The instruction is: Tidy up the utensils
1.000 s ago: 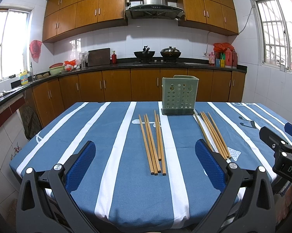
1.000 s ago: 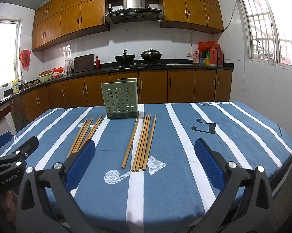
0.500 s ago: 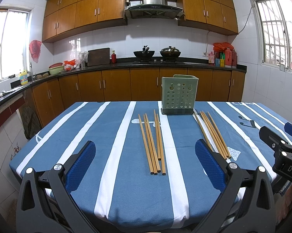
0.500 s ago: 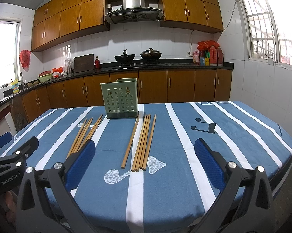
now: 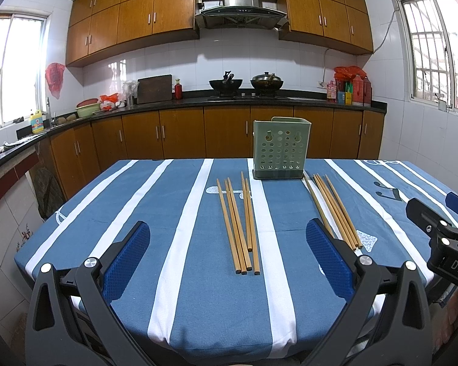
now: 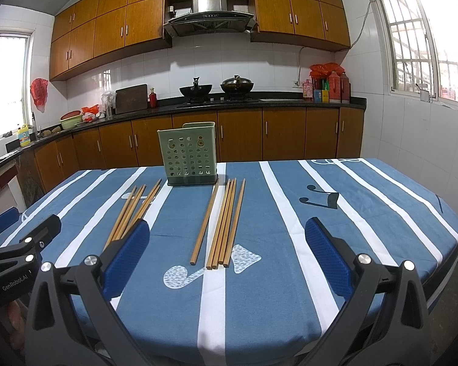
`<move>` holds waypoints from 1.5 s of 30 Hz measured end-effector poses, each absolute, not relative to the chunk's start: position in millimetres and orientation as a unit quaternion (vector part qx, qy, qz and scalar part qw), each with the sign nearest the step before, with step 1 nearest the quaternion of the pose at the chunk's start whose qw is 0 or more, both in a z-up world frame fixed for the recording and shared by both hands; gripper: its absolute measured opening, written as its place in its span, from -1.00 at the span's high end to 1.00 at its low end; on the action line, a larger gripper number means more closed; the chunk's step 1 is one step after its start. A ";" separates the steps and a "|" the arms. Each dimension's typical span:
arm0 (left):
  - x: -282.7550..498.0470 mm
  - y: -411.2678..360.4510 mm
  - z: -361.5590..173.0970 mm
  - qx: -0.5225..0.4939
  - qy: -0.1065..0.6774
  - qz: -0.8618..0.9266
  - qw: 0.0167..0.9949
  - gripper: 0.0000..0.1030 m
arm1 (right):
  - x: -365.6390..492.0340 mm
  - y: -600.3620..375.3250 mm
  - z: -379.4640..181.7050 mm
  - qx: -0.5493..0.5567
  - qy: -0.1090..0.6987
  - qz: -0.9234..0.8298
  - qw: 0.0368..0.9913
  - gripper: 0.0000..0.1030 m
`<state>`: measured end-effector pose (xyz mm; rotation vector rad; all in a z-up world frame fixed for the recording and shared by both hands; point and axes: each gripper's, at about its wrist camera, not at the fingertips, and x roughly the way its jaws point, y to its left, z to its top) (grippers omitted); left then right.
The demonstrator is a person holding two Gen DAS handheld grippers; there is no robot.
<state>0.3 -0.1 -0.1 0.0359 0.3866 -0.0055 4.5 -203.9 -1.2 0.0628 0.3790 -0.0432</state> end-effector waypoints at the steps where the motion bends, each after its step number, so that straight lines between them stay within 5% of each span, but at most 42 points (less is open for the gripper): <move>1: 0.3 0.0 -0.2 0.018 0.192 -0.003 0.981 -0.97 | 4.7 -204.0 -1.3 0.031 0.188 -0.022 0.981 -0.92; 21: 2.4 -1.1 -5.3 0.016 0.201 0.001 0.979 -0.97 | 8.6 -206.5 -2.6 0.035 0.197 -0.024 0.979 -0.92; 35: 53.2 25.5 -33.3 -0.019 0.317 0.003 0.948 -0.97 | 77.0 -238.2 -31.8 0.101 0.304 -0.050 0.946 -0.92; 38: 73.0 42.9 -33.6 -0.044 0.345 0.004 0.938 -0.97 | 107.4 -244.2 -37.0 0.108 0.341 -0.050 0.932 -0.63; 43: 101.5 60.0 -34.4 -0.055 0.376 0.014 0.925 -0.97 | 154.5 -245.7 -54.6 0.110 0.397 -0.044 0.910 0.18; 45: 110.0 63.1 -36.2 -0.055 0.389 0.010 0.919 -0.97 | 169.4 -244.9 -62.0 0.111 0.413 -0.041 0.903 0.31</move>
